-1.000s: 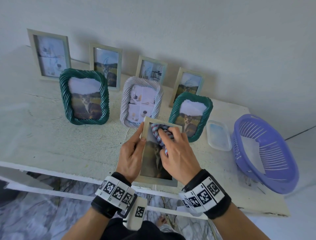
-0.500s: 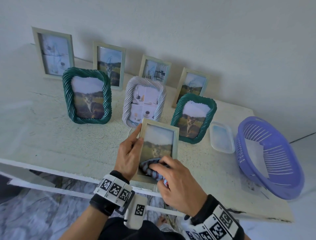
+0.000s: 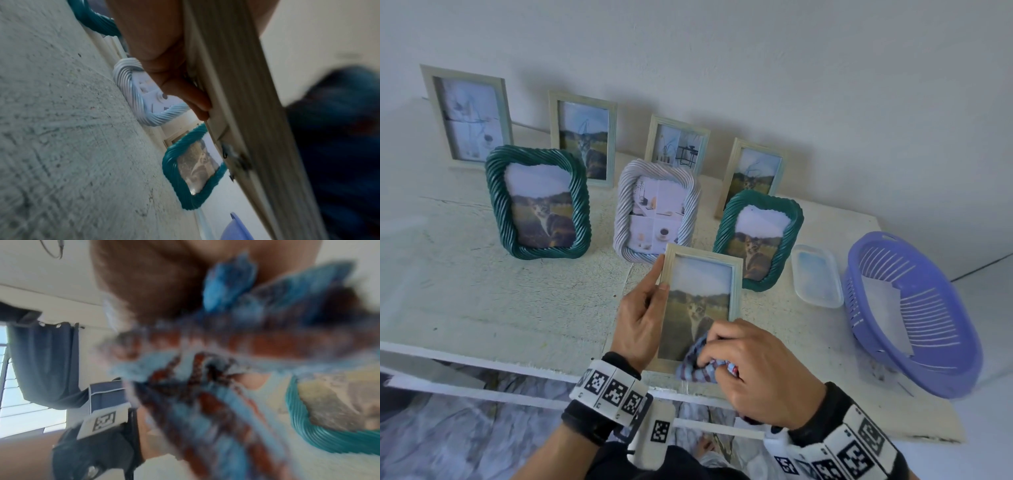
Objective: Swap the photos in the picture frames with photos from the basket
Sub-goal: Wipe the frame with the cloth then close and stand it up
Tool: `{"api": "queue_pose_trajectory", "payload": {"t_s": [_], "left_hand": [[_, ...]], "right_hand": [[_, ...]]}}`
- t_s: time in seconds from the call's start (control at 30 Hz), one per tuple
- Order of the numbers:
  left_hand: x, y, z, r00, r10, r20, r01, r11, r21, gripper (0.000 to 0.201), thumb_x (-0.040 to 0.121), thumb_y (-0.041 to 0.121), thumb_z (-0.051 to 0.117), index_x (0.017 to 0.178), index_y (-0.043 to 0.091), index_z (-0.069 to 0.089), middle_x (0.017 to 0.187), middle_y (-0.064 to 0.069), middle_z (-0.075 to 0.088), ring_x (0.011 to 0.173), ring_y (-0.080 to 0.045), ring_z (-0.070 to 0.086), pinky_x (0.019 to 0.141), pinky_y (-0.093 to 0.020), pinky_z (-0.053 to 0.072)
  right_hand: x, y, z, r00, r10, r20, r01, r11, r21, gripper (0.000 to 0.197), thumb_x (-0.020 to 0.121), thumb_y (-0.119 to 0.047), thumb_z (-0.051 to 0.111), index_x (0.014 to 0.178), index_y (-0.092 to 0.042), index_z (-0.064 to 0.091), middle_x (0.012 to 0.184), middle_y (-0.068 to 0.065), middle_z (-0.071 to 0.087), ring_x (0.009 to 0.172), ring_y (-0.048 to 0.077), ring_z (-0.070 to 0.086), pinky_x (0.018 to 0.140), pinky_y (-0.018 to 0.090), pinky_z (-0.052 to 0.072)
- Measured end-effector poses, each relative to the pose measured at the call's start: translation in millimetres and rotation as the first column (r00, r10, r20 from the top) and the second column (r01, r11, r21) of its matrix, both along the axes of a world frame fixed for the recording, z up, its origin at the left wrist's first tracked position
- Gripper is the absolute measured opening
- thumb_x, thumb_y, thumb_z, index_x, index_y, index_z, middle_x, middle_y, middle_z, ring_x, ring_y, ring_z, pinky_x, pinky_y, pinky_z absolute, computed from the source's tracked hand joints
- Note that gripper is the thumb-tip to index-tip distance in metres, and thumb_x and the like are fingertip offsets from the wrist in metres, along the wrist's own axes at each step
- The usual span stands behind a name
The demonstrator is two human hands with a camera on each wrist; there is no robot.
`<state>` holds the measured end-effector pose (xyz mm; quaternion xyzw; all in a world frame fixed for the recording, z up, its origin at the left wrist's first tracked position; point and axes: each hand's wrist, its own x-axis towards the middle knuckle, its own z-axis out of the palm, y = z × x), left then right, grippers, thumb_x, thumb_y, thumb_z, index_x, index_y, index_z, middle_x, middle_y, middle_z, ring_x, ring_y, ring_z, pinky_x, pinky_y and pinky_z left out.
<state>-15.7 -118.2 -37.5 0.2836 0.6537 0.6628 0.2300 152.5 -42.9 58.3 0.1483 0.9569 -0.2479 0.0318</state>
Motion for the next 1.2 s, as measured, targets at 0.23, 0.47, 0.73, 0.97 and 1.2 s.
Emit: {"api": "queue_pose_trajectory", "payload": {"t_s": [0.23,0.47,0.73,0.97,1.2], "left_hand": [[-22.0,-2.2,2.6,0.999,0.032,-0.009,-0.032,0.999,-0.037,0.046,0.101,0.002,0.041,0.142,0.023,0.042,0.052,0.013,0.028,0.046,-0.004,0.026,0.043,-0.016,0.026],[-31.2,-0.1,-0.9,0.999,0.034,0.022,-0.035,0.999,0.038,0.044,0.096,0.024,0.047,0.138,0.037,0.05,0.075,-0.005,0.043,0.062,-0.017,0.035,0.062,-0.032,0.032],[-32.1,1.3,-6.9,0.999,0.001,0.053,-0.005,0.997,0.079,0.044,0.091,0.034,0.049,0.133,0.048,0.052,0.089,-0.002,0.049,0.075,-0.02,0.043,0.073,-0.038,0.035],[-28.8,-0.3,-4.9,0.997,0.005,0.073,-0.011,0.996,0.086,0.045,0.09,0.033,0.049,0.134,0.043,0.053,0.071,-0.007,0.038,0.063,-0.02,0.033,0.063,-0.038,0.029],[-26.9,-1.5,-0.2,0.996,0.011,0.091,-0.015,0.999,0.048,0.048,0.092,0.029,0.047,0.139,0.034,0.05,0.074,-0.009,0.043,0.069,-0.021,0.039,0.069,-0.037,0.033]], "right_hand": [[26.2,32.6,21.9,0.995,-0.098,-0.008,0.094,0.975,-0.203,0.029,0.079,-0.019,0.041,0.089,-0.021,0.068,0.091,-0.014,0.055,0.083,0.01,0.055,0.072,0.026,0.044],[54.9,101.4,15.7,0.899,-0.438,-0.009,0.438,0.899,0.01,0.024,0.092,-0.013,0.056,0.113,-0.022,0.065,0.099,-0.005,0.061,0.089,0.01,0.06,0.076,0.023,0.046],[30.9,157.2,-36.4,0.692,-0.714,0.107,0.669,0.69,0.277,0.042,0.094,-0.02,0.051,0.135,-0.011,0.05,0.131,0.02,0.047,0.116,0.04,0.05,0.102,0.042,0.04],[10.4,191.1,-72.5,0.618,-0.765,0.183,0.684,0.638,0.353,0.053,0.097,-0.021,0.041,0.147,-0.007,0.028,0.151,0.02,0.026,0.13,0.046,0.034,0.108,0.046,0.033],[22.4,203.9,-93.9,0.63,-0.754,0.186,0.695,0.655,0.297,0.055,0.1,-0.029,0.034,0.151,-0.013,0.022,0.158,0.015,0.021,0.138,0.043,0.029,0.112,0.05,0.03]]}}
